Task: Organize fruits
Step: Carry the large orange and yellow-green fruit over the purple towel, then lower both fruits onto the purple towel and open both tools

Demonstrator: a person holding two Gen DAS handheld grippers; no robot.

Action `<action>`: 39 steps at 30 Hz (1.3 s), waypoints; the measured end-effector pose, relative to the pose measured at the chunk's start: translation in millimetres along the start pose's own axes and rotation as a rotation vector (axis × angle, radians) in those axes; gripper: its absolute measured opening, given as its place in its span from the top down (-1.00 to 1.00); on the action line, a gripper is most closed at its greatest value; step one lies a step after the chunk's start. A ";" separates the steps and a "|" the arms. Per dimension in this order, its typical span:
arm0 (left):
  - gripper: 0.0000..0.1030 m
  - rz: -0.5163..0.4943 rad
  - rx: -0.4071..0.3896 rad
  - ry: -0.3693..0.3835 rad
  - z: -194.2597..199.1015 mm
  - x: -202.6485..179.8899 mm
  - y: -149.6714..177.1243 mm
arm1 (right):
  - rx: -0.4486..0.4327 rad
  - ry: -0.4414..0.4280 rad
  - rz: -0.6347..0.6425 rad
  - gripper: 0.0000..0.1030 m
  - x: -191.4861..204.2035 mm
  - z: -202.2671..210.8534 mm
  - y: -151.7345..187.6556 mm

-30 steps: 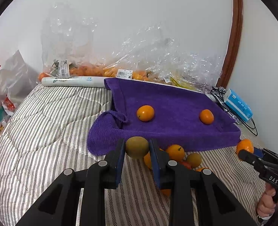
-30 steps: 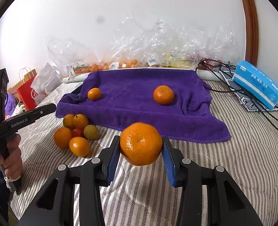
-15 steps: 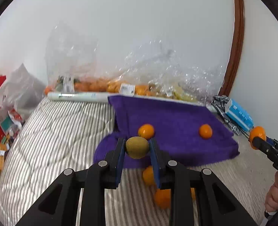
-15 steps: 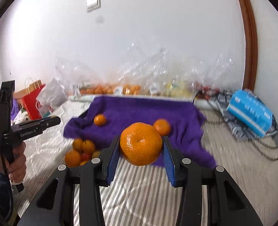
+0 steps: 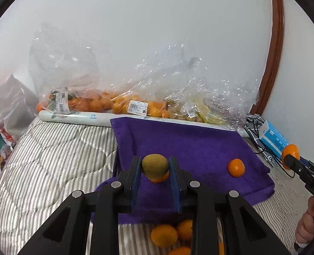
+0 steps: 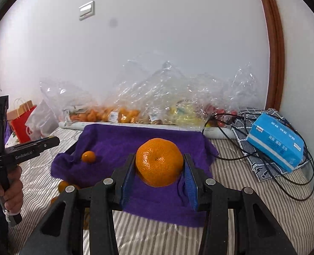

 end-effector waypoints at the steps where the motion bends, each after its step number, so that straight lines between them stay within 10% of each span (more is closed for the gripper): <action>1: 0.51 0.001 0.004 -0.001 -4.5 -0.8 0.6 | 0.005 0.000 -0.007 0.16 -1.7 -6.2 1.5; 39: 0.51 0.032 0.181 -0.041 -58.6 16.5 37.5 | 0.266 -0.008 0.019 0.16 8.0 -80.5 60.7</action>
Point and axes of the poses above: each gripper's, at about its wrist camera, not at the fingertips, and z roughly against the way its jaws point, x to its left, y to its underside, the point moved 9 cm from there along -z, roughly the way its jaws point, and after that the axes turned 12 degrees about z, right-handed, at the moved point
